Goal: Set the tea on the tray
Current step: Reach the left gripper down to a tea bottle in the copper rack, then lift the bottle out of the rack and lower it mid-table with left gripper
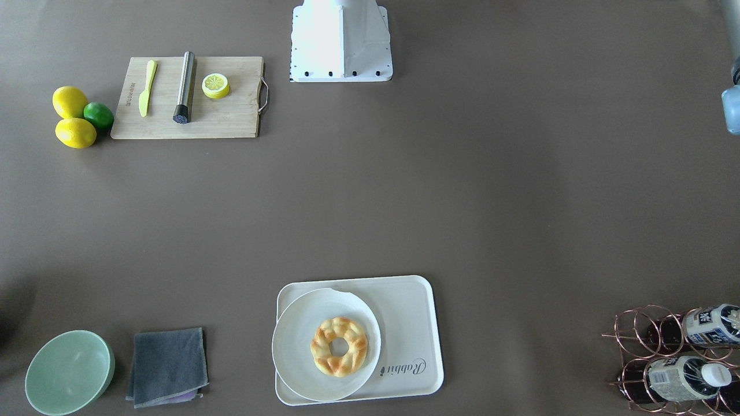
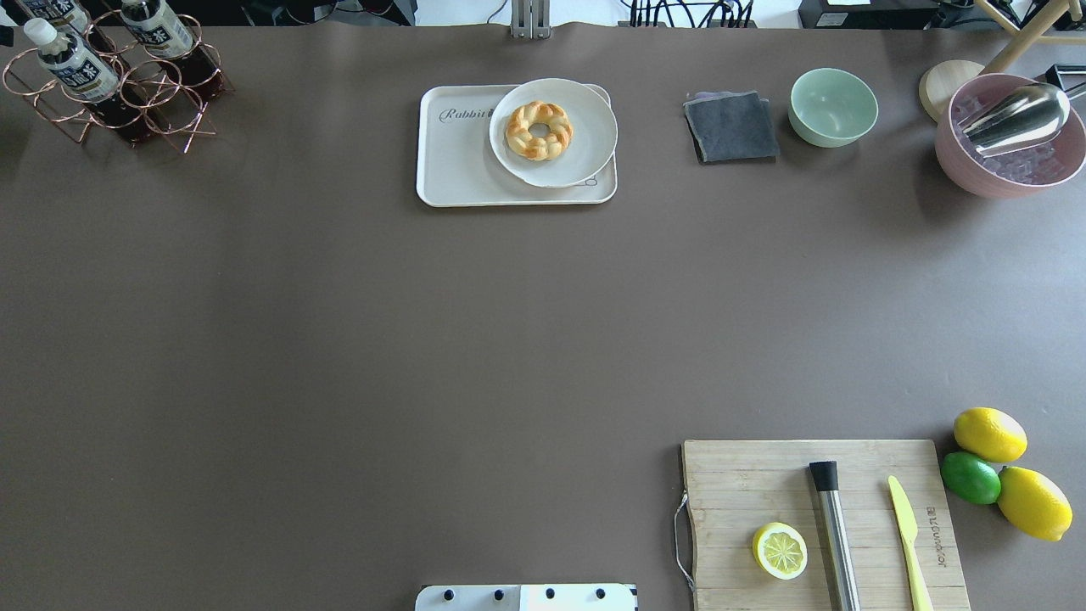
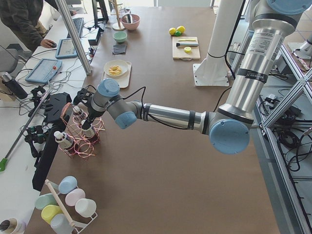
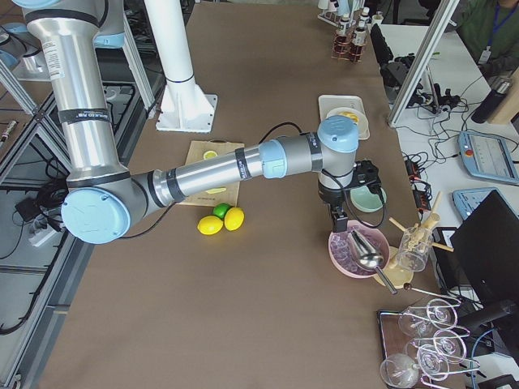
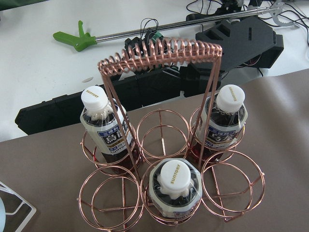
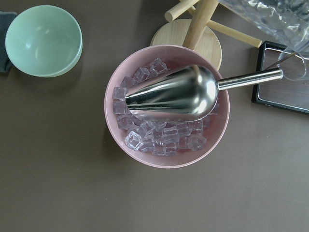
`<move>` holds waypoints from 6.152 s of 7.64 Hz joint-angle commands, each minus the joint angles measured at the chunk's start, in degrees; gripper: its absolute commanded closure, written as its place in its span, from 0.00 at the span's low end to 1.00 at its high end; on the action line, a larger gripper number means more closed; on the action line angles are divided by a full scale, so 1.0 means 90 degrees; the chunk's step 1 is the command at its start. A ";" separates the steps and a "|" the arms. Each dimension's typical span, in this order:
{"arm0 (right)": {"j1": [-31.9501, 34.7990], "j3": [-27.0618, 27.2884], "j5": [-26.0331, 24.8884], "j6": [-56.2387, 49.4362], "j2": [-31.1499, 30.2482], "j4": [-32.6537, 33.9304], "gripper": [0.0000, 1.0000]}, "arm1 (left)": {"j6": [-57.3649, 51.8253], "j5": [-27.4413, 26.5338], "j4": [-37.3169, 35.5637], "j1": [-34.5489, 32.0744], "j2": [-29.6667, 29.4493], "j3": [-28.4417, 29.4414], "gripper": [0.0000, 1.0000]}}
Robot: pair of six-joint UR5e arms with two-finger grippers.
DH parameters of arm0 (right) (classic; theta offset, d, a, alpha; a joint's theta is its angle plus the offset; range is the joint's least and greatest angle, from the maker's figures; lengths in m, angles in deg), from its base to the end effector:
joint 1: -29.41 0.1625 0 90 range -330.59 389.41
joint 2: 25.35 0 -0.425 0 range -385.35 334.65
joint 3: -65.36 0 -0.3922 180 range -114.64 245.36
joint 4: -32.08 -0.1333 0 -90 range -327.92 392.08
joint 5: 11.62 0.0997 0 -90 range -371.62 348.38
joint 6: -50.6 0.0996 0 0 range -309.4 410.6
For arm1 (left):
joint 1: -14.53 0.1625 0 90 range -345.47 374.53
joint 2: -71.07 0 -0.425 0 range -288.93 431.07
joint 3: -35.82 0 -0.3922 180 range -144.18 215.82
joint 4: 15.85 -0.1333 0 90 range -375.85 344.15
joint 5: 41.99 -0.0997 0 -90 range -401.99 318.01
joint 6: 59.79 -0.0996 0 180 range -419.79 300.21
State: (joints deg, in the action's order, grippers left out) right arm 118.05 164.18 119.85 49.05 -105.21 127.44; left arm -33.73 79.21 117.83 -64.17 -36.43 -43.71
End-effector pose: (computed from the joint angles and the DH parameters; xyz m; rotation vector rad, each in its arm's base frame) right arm 0.0540 -0.5616 0.5025 0.2282 -0.7203 -0.1342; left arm 0.0465 -0.6496 0.4966 0.6525 0.7556 0.0050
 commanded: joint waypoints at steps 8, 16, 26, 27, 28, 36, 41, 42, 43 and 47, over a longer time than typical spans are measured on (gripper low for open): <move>-0.0006 0.0035 0.0001 0.0007 0.0045 0.0000 0.00 | 0.0660 -0.0596 0.1425 0.0473 -0.0595 0.1424 0.34; 0.0004 0.0045 0.0001 -0.0003 0.0046 0.0000 0.00 | 0.0855 -0.0003 0.1291 -0.0266 -0.0556 0.0840 1.00; 0.0014 0.0425 0.0596 -0.0081 -0.0052 -0.0010 0.00 | 0.0826 0.1046 -0.0947 0.0791 0.0031 -0.3488 1.00; 0.0014 0.0532 0.0664 -0.0081 -0.0062 0.0000 0.00 | 0.0797 0.0629 -0.0957 0.1356 -0.0019 -0.3623 1.00; 0.0014 0.0707 0.0723 -0.0081 -0.0197 0.0010 0.00 | 0.0787 -0.0139 -0.0957 0.2184 -0.0077 -0.3692 1.00; -0.0006 0.1002 0.0938 -0.0120 -0.0326 0.0000 0.00 | 0.0875 -0.4042 -0.3105 0.6127 -0.1826 -0.3587 1.00; -0.0015 0.1002 0.0938 -0.0110 -0.0316 0.0000 0.00 | 0.0875 -0.4053 -0.3086 0.6167 -0.1875 -0.3488 1.00; -0.0025 0.1002 0.0938 -0.0110 -0.0325 0.0000 0.00 | 0.0875 -0.4063 -0.3086 0.6167 -0.1865 -0.3498 0.68; -0.0035 0.1002 0.0938 -0.0110 -0.0326 0.0000 0.00 | 0.0865 -0.4063 -0.3086 0.6167 -0.1874 -0.3507 0.32; -0.0074 0.1002 0.0958 -0.0100 -0.0267 0.0000 0.00 | 0.0875 -0.3917 -0.3066 0.5905 -0.1797 -0.3809 0.03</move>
State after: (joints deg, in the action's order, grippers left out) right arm 117.67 173.20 128.37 48.13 -107.95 127.44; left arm -25.86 42.90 90.25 -9.07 -53.11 -76.27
